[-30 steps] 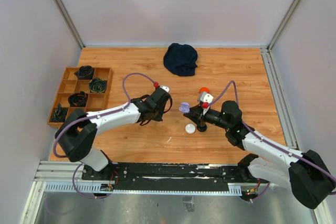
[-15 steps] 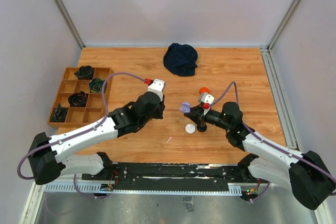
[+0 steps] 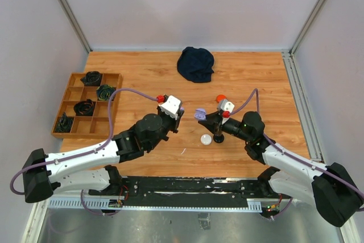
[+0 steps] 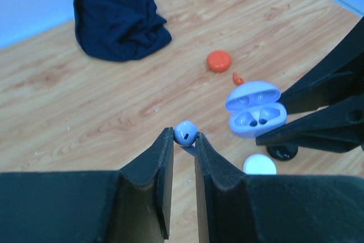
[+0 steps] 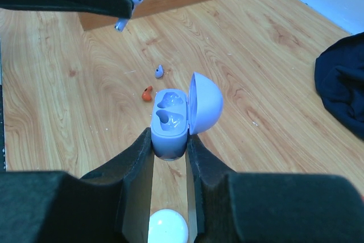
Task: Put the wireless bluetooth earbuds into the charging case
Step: Place the earbud in the charging case.
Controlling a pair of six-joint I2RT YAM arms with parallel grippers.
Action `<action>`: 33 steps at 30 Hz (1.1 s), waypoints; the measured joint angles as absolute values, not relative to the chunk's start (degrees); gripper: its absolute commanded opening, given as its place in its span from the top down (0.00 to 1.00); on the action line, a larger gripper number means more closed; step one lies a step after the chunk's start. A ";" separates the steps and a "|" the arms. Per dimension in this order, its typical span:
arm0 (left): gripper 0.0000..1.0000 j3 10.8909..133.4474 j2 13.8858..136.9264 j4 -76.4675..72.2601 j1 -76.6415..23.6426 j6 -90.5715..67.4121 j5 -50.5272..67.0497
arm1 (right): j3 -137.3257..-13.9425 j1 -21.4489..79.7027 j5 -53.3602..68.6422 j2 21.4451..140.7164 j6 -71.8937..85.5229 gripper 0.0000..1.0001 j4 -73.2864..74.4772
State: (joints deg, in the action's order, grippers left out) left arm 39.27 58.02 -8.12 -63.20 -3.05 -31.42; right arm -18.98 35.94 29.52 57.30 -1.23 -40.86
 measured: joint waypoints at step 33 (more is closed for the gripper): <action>0.88 30.09 57.54 -38.28 -64.40 26.48 -11.25 | -19.92 35.99 36.42 58.94 8.84 0.94 -53.25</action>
State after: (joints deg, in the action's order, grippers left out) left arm 30.09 57.54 -38.28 -64.40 26.48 -11.25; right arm -19.92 35.99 36.42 58.94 8.84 -53.25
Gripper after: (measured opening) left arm 0.221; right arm 0.244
